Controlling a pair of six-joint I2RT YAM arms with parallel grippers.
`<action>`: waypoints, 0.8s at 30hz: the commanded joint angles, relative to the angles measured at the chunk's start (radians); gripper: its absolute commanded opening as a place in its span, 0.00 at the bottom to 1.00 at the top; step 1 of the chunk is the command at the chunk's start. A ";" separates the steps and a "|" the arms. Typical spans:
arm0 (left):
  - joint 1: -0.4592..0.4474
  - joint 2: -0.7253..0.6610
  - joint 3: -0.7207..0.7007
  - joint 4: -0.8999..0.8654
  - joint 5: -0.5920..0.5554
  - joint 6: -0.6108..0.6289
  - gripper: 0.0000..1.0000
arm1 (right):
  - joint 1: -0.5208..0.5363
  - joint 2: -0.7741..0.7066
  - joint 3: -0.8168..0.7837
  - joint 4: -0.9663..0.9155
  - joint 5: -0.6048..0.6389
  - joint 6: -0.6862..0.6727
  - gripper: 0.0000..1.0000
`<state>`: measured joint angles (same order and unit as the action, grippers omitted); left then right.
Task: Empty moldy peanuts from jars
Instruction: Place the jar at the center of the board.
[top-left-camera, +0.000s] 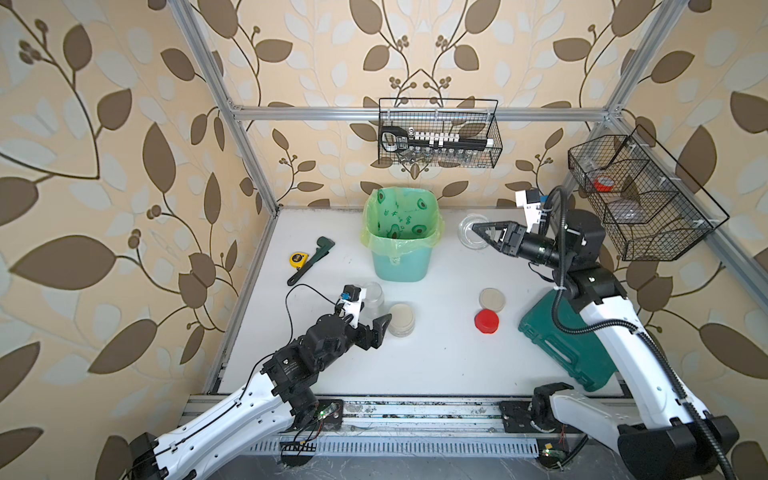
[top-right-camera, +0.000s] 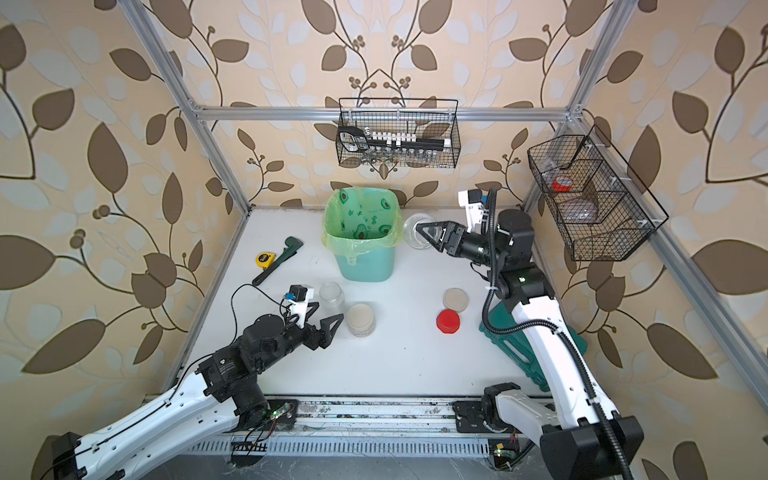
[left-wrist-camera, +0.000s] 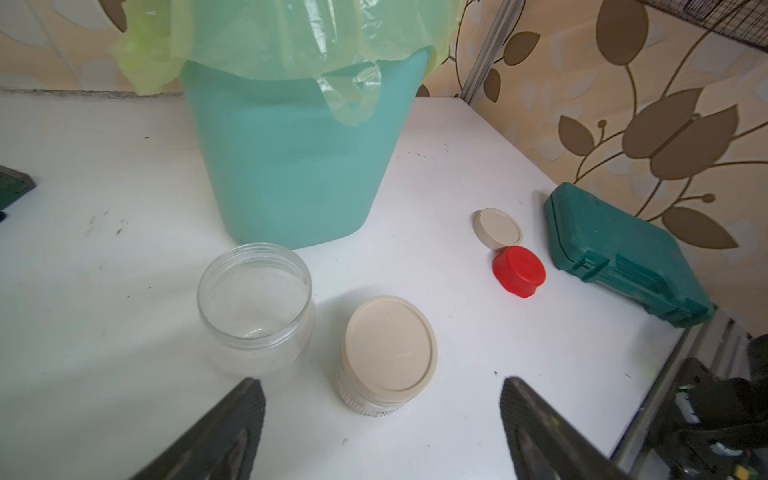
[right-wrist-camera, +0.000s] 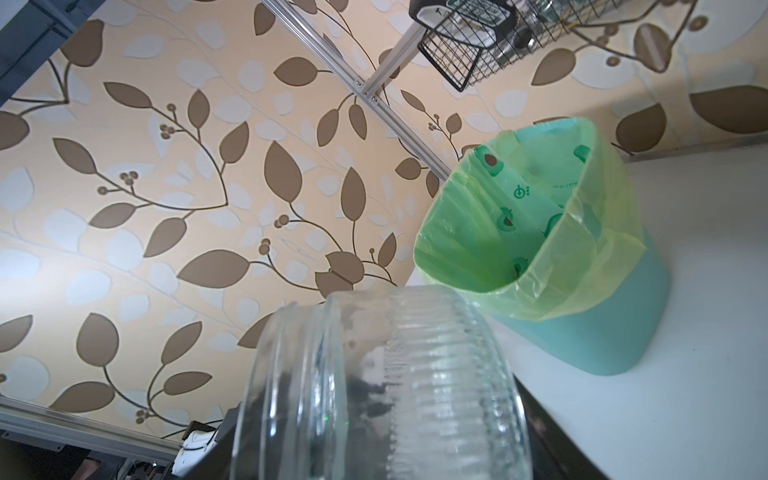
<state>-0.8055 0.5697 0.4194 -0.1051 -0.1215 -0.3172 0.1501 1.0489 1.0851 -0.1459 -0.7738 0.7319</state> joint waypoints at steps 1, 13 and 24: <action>-0.003 0.017 0.043 0.163 0.096 -0.074 0.88 | -0.005 -0.096 -0.097 -0.065 0.047 -0.063 0.00; -0.018 0.171 0.229 0.088 0.196 -0.181 0.75 | -0.008 -0.338 -0.395 -0.077 0.108 -0.056 0.00; -0.245 0.432 0.482 -0.143 -0.002 -0.223 0.74 | -0.001 -0.418 -0.468 -0.098 0.218 -0.109 0.00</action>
<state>-1.0119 0.9649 0.8249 -0.1757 -0.0288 -0.5198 0.1455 0.6491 0.6292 -0.2920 -0.5831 0.6399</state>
